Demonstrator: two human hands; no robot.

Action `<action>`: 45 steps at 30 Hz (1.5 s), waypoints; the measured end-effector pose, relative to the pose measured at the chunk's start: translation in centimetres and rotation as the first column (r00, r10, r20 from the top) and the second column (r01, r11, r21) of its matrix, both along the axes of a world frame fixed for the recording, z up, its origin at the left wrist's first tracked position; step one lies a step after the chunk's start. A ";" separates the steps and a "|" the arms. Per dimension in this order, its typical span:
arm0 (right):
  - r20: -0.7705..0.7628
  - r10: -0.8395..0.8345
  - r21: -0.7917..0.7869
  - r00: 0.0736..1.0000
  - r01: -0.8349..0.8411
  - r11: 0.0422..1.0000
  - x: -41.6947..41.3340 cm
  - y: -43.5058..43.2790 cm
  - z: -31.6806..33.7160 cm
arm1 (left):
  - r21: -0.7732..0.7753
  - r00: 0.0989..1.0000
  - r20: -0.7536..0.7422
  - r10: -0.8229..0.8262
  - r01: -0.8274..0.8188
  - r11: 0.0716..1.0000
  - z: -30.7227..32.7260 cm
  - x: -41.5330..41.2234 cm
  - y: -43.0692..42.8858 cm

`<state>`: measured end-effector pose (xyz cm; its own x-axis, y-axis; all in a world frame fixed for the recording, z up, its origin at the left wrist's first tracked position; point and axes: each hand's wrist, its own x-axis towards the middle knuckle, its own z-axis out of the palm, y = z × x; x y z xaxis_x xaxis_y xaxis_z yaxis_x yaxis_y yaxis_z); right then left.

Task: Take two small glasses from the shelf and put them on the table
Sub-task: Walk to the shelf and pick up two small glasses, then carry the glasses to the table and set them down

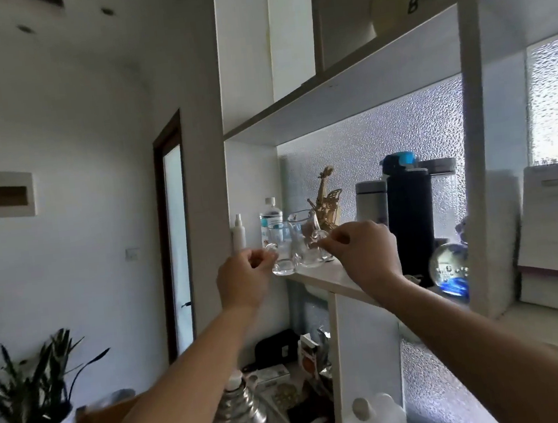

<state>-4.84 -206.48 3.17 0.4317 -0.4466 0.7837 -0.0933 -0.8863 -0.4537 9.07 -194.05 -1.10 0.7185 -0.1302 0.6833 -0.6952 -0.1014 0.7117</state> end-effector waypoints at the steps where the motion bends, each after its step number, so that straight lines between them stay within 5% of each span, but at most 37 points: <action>1: 0.005 0.018 0.005 1.000 -0.018 1.000 0.1 0.5 -0.3 | -0.016 1.000 -0.009 0.009 -0.009 1.000 -0.1 -0.1 0.7; 18: -0.007 0.429 0.235 0.903 -0.415 0.879 3.4 11.1 -9.9 | 0.063 0.892 -0.109 0.439 -0.435 0.898 -7.7 -4.5 17.8; 31: -0.086 0.684 0.444 0.725 -0.587 0.677 3.1 21.1 -21.3 | 0.250 0.568 -0.286 0.772 -0.733 0.633 -19.4 -10.6 28.1; 35: -0.051 0.696 0.526 0.716 -0.573 0.628 2.5 21.9 -23.5 | 0.228 0.519 -0.401 0.755 -0.741 0.631 -21.3 -11.0 28.4; 45: -0.257 0.706 0.706 0.660 -0.371 0.603 0.9 23.8 -35.5 | 0.228 0.399 -0.700 0.593 -0.661 0.714 -30.5 -13.2 29.2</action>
